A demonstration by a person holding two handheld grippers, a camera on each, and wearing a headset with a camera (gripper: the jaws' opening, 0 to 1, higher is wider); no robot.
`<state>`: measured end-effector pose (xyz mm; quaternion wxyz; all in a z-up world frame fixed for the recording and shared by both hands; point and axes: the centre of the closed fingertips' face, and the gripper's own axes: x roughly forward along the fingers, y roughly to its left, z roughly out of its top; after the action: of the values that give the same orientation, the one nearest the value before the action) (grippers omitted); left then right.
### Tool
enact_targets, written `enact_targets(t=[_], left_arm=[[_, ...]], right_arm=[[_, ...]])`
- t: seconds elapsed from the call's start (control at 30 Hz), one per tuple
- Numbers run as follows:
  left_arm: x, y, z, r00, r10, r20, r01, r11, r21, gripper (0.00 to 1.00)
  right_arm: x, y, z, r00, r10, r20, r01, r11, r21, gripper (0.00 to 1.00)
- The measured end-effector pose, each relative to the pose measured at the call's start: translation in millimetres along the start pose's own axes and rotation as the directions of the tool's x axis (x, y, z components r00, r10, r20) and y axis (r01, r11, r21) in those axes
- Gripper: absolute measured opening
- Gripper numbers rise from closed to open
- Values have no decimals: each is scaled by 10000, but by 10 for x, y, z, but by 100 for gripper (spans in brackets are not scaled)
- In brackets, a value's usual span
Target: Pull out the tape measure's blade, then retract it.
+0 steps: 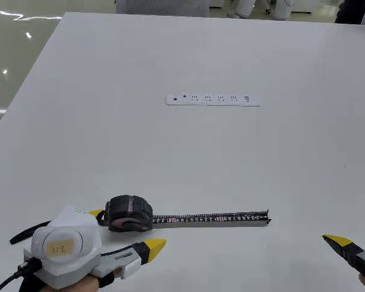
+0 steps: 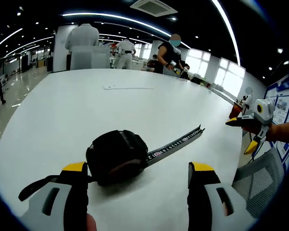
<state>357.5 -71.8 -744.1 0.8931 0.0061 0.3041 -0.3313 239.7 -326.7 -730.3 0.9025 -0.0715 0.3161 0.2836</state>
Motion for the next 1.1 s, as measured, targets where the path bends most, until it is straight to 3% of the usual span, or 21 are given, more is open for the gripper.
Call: enact_targets(t=[0.47,0.53,0.6,0.9,1.1], left_arm=[[89,78,29,9929,1170,212,-1155,9914,-615,75],[105,108,14,9889,1481,128,-1475,9882,-420,73],[118,125,32,9868,1604,222,-1580,9839,-836,73],[176,166,56,9738,2266,163,-2231,9673,-1205,70],[199,214,57,9633,2684,69,-2649,9542,-1389,67]], right_arm=[[188,-115,104,9967,740,-324,-757,9956,-547,81],[215,-148,127,9957,824,-414,-857,9928,-842,78],[240,-196,162,9949,926,-390,-958,9914,-896,74],[403,-365,194,9887,1320,-710,-1412,9790,-1473,61],[505,-424,180,9797,1641,-1148,-1844,9627,-1978,53]])
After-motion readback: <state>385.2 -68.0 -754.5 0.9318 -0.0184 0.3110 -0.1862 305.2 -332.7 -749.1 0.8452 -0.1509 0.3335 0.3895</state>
